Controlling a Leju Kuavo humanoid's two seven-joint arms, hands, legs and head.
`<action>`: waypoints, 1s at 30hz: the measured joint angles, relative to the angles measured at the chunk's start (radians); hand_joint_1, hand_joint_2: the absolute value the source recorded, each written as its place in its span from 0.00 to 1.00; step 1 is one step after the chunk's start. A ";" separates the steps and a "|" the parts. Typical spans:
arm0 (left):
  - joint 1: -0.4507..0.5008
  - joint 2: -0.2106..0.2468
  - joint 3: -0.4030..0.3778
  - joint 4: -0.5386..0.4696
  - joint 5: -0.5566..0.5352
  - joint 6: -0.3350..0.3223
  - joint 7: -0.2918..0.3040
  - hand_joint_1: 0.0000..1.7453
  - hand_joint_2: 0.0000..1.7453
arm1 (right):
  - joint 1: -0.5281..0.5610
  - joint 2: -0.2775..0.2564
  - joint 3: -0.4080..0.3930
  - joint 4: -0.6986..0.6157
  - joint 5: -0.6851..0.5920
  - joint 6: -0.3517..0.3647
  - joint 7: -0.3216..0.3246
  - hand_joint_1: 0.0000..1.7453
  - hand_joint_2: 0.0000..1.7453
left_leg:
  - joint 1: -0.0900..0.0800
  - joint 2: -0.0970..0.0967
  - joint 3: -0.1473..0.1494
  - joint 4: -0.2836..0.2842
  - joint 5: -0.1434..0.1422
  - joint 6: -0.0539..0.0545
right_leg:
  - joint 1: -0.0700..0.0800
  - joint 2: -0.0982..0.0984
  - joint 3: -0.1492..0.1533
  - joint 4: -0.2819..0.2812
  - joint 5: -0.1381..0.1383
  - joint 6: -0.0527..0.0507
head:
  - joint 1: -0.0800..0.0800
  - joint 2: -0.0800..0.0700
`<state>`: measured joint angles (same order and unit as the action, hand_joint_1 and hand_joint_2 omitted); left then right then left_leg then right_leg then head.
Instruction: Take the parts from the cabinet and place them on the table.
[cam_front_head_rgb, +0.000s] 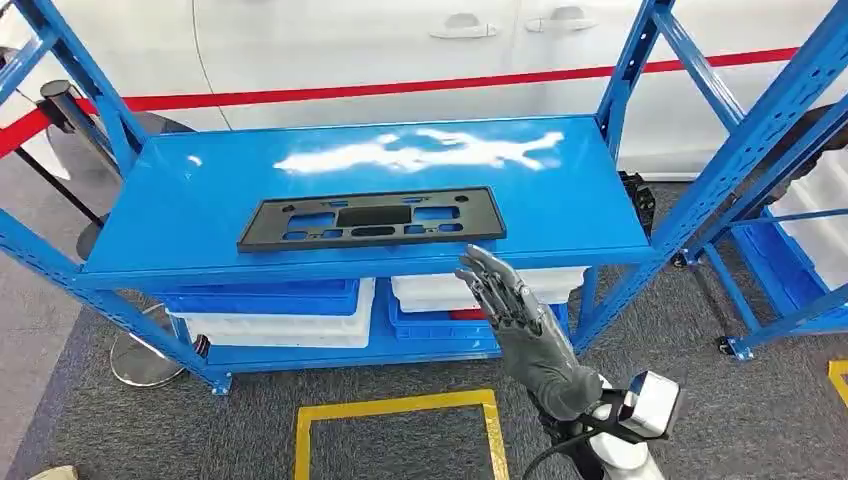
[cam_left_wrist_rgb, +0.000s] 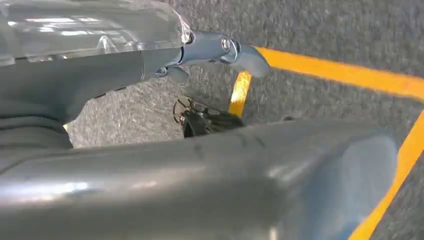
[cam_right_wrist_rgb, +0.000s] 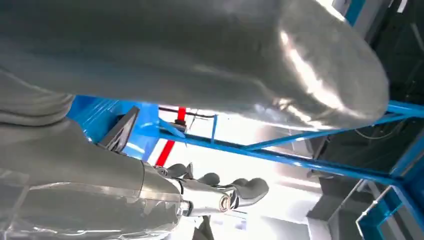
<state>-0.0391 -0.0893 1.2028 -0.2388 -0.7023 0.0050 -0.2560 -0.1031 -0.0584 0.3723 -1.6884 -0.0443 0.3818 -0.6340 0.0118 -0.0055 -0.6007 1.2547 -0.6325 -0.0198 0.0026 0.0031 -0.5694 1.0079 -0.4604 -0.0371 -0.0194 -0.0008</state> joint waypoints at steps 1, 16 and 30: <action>0.002 0.000 0.000 0.000 0.000 0.000 -0.001 0.00 0.00 | 0.000 0.000 0.001 0.003 0.002 0.001 0.000 0.00 0.00 | 0.000 0.000 -0.041 0.051 -0.013 -0.002 | 0.001 0.001 0.007 0.001 -0.007 -0.001 | 0.000 0.000; 0.004 -0.003 0.001 0.000 -0.022 -0.006 -0.021 0.00 0.00 | -0.031 -0.007 0.081 0.084 0.046 -0.003 0.029 0.00 1.00 | -0.001 0.002 0.021 -0.244 0.183 0.049 | -0.014 0.001 -0.095 0.288 -0.184 0.069 | 0.002 0.000; 0.003 -0.014 0.004 0.000 -0.066 0.004 -0.049 0.00 0.00 | -0.194 0.052 0.257 0.339 0.331 -0.350 0.017 0.00 1.00 | 0.004 0.000 -0.032 -0.043 0.033 -0.011 | -0.014 0.000 -0.025 0.006 0.014 0.012 | 0.000 0.000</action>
<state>-0.0360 -0.1038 1.2070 -0.2388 -0.7683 0.0088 -0.3052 -0.2968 -0.0062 0.6290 -1.3490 0.2867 0.0318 -0.6172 0.0159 -0.0059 -0.6325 1.2120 -0.5997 -0.0308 -0.0111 0.0035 -0.5939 1.0134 -0.4464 -0.0250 -0.0198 -0.0008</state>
